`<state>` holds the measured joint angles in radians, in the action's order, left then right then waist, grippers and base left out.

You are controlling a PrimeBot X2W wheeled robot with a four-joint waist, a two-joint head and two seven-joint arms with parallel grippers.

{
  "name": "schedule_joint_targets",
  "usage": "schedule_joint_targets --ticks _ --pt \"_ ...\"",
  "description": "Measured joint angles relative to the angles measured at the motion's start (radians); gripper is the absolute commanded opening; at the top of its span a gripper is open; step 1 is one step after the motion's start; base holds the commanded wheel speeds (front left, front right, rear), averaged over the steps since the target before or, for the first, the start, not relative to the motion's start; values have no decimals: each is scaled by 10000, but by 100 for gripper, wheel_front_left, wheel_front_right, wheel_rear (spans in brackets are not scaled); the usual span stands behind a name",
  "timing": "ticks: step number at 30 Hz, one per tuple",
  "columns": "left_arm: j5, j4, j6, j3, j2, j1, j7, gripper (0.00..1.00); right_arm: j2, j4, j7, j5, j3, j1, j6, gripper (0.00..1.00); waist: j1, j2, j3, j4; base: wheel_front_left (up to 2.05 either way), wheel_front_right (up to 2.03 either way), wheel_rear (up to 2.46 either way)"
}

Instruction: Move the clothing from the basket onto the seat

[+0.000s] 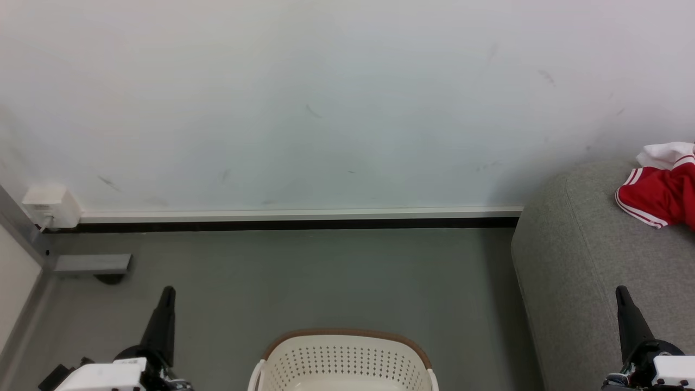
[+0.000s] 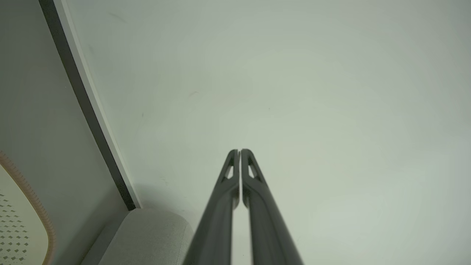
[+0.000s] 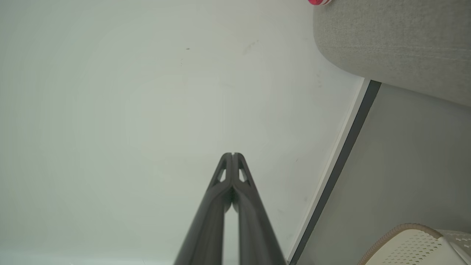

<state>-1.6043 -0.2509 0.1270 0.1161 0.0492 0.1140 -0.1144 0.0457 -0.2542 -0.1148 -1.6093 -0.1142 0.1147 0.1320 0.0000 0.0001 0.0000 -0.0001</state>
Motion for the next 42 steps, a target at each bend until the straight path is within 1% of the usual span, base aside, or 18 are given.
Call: schedule_joint_targets --ticks 42 --pt "0 2 0 0 -2 1 0 0 2 0 0 -2 0 1 -2 0 0 -1 0 1 0 0 0"
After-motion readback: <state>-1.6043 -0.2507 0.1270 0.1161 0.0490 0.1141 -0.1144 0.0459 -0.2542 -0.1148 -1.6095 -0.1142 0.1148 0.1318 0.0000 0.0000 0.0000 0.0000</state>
